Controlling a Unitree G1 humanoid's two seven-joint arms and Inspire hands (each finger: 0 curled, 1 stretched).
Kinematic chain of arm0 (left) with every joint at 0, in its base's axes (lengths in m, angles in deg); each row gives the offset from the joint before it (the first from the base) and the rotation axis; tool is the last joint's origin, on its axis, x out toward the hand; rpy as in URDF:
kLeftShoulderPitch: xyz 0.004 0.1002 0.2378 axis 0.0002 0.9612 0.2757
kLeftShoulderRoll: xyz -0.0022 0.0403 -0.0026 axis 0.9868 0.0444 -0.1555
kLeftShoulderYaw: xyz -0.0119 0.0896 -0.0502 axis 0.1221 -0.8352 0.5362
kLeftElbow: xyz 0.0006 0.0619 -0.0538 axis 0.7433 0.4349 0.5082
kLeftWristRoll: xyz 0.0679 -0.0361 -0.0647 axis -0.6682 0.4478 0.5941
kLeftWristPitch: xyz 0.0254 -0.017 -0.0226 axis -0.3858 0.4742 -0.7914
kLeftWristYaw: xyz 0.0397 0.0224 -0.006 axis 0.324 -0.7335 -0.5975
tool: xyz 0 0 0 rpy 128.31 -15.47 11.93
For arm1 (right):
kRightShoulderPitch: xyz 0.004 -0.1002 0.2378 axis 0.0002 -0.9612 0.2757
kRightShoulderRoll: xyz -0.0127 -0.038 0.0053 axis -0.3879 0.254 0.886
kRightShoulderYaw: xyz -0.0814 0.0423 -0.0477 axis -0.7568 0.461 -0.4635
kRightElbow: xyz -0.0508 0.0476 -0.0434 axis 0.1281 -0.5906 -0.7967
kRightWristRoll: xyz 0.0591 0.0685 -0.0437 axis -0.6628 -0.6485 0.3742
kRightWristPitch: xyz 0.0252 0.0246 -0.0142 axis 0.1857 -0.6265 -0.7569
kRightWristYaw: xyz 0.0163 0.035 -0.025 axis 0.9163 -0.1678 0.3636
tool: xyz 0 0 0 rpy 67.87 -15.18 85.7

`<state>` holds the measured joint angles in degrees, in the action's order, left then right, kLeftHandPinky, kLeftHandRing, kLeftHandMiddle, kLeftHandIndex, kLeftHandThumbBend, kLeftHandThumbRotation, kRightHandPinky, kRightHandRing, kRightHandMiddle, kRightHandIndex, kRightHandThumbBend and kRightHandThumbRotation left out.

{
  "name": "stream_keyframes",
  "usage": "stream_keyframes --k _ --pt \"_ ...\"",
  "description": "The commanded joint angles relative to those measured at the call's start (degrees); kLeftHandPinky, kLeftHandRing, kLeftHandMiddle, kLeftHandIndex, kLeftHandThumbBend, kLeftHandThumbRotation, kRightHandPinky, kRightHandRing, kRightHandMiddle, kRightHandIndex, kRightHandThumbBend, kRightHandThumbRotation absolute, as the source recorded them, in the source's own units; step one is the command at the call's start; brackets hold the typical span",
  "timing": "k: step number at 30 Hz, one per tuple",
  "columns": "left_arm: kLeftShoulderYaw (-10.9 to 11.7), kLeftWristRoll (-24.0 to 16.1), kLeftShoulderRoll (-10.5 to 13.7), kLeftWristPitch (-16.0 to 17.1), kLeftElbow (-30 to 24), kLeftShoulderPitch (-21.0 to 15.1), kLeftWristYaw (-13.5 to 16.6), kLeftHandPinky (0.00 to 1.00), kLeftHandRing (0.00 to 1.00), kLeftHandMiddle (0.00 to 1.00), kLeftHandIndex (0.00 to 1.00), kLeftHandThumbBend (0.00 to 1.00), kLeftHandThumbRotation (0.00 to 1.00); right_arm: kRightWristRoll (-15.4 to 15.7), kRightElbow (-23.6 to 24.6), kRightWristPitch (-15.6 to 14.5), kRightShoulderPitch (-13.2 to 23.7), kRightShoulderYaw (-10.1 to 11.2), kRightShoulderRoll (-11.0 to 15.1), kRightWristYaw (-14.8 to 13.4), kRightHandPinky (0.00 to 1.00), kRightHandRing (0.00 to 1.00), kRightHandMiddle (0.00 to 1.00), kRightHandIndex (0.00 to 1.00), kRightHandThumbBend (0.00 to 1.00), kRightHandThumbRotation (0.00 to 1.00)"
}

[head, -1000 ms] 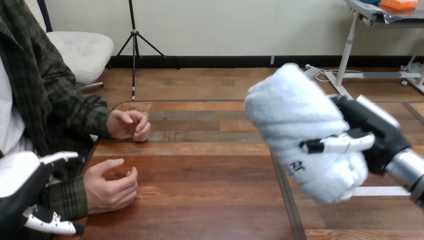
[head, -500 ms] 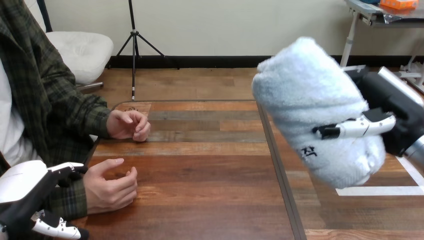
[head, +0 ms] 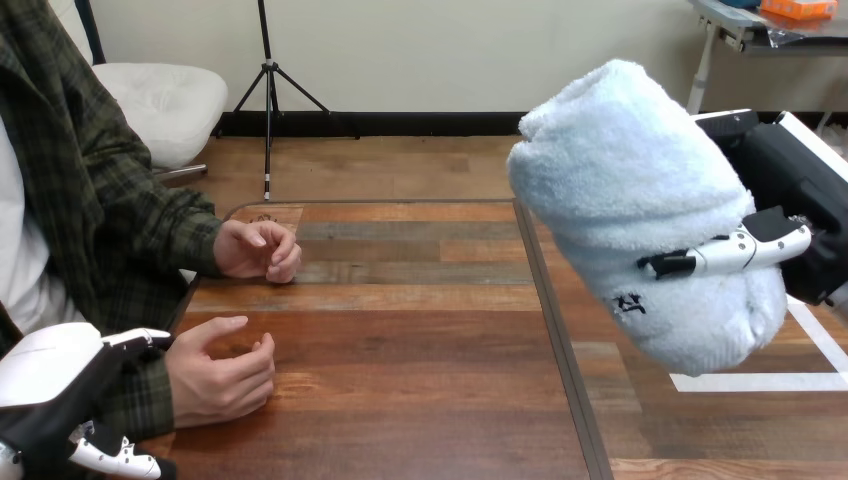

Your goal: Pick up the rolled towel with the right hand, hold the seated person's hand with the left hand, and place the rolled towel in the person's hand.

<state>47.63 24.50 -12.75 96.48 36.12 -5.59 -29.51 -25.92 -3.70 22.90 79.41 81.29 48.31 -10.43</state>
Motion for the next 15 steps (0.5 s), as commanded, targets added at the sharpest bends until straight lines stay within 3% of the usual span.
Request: stream_keyframes --k 1,15 --pt "-2.7 -1.3 1.6 1.9 4.6 -4.6 4.4 0.64 0.70 0.75 0.77 1.00 0.16 -2.4 3.2 1.4 0.9 2.3 1.4 0.4 0.07 0.13 0.20 0.25 0.81 0.02" --pt "-7.8 -5.5 1.0 1.8 12.3 -7.8 14.0 0.60 0.66 0.70 0.72 1.00 0.06 -5.4 6.6 0.4 -1.3 3.6 1.7 1.3 0.07 0.13 0.20 0.25 0.79 0.00"
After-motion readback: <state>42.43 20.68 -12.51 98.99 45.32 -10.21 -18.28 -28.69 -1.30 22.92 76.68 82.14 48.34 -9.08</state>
